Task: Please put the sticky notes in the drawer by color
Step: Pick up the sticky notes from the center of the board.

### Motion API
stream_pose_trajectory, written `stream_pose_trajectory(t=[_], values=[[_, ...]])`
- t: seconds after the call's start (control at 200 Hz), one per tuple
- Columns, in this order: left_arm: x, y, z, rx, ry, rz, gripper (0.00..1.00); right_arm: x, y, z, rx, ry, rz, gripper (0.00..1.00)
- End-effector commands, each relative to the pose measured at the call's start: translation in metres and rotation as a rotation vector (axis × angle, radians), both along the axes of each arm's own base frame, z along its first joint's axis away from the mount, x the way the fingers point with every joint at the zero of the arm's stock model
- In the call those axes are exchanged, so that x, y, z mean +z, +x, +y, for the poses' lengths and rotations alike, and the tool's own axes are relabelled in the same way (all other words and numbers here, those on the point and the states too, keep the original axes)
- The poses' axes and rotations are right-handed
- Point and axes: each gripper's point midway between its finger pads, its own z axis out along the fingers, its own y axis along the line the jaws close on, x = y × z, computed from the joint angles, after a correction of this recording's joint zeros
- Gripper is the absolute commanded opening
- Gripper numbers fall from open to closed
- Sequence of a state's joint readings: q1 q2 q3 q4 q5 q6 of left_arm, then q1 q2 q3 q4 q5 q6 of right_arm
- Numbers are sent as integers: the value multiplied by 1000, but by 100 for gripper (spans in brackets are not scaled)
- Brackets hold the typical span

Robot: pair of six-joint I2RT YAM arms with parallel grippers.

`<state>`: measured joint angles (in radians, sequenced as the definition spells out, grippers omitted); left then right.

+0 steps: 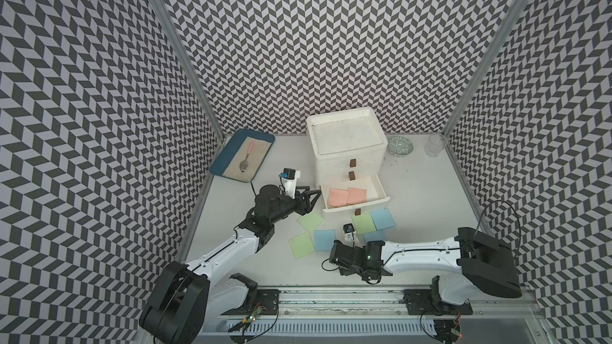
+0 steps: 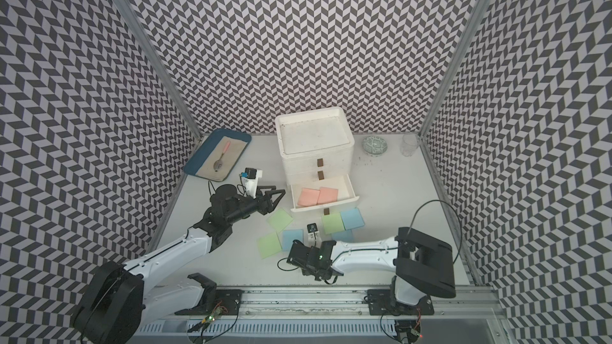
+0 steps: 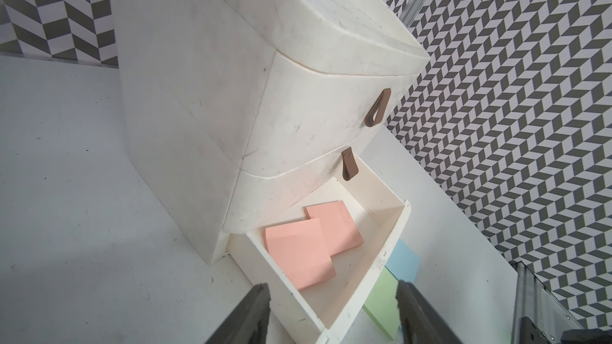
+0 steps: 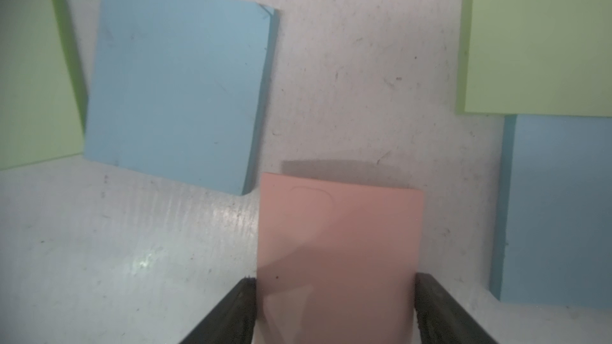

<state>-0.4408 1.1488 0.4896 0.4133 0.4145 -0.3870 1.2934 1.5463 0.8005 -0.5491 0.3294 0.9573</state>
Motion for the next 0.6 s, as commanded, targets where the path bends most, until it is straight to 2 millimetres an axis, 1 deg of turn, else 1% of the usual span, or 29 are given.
stream_pose_trajectory(t=[0.0,0.075,0.195,0.275,0.29,0.295,0.305,0.366,0.426,0.496,0.596], values=[[1,-4,-7,-38,-15,-12,64,45,18,27,51,140,-76,76],[2,-6,-11,-55,-18,-14,64,72,29,39,92,209,-131,76],[6,-10,-16,-84,-52,6,64,108,50,40,111,294,-212,76],[7,-13,-19,-104,-67,8,64,130,65,34,116,344,-268,76],[8,-13,-20,-108,-70,6,64,131,67,33,115,343,-273,76],[8,-13,-20,-109,-70,7,64,135,69,32,114,351,-283,76],[8,-14,-21,-114,-73,9,64,135,70,32,113,350,-285,76],[11,-17,-25,-146,-91,14,64,151,80,25,105,373,-342,76],[19,-22,-31,-195,-136,27,64,168,90,18,102,397,-410,76],[32,-27,-38,-248,-202,54,64,182,100,10,91,418,-451,77],[43,-29,-45,-275,-291,117,64,195,113,2,85,434,-476,76]])
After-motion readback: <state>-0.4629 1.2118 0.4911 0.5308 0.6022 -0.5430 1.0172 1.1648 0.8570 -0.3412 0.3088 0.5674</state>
